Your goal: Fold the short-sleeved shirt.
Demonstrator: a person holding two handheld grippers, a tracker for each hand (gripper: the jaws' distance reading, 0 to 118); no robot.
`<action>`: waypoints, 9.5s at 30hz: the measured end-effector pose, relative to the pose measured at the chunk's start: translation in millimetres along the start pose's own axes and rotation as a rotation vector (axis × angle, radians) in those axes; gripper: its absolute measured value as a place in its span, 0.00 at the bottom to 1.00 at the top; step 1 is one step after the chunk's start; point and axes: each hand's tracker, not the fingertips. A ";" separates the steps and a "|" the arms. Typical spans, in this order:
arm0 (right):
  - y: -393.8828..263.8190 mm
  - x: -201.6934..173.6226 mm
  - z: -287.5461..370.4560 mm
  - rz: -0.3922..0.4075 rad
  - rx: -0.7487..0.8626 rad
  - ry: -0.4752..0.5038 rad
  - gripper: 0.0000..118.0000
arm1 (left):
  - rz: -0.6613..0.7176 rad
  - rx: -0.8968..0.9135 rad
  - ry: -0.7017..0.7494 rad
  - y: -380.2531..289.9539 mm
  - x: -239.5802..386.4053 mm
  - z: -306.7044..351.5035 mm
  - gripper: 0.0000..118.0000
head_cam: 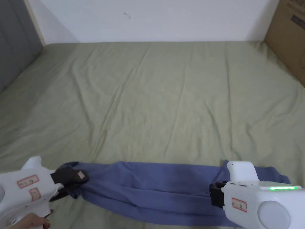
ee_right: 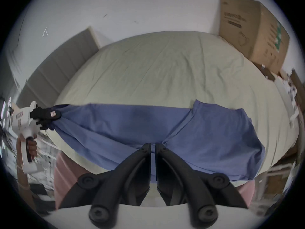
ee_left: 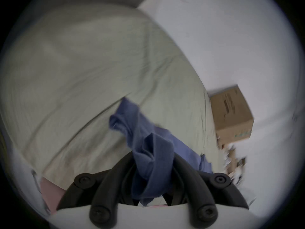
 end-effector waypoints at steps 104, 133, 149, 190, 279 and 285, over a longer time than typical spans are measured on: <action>-33.0 31.2 9.3 -0.042 -0.091 -0.087 0.05 | -0.144 -0.228 -0.104 39.7 -5.6 4.4 0.07; -55.9 98.4 31.6 -0.205 -0.068 -0.165 0.05 | -0.359 -0.350 -0.100 -43.8 123.7 -105.1 0.00; -57.2 101.4 30.2 -0.220 -0.075 -0.144 0.05 | -0.545 -0.632 -0.190 -148.3 200.4 -189.6 0.00; 18.9 -3.2 -89.2 0.025 -0.176 -0.010 0.05 | 0.214 -0.508 -0.432 -57.1 7.3 -156.9 0.92; 78.0 -76.6 120.3 0.168 0.800 -0.240 0.06 | -0.725 0.766 0.258 -50.4 215.9 93.5 0.03; 77.7 -77.2 121.0 0.170 0.812 -0.244 0.81 | -0.750 0.774 0.241 -52.8 217.2 95.1 0.89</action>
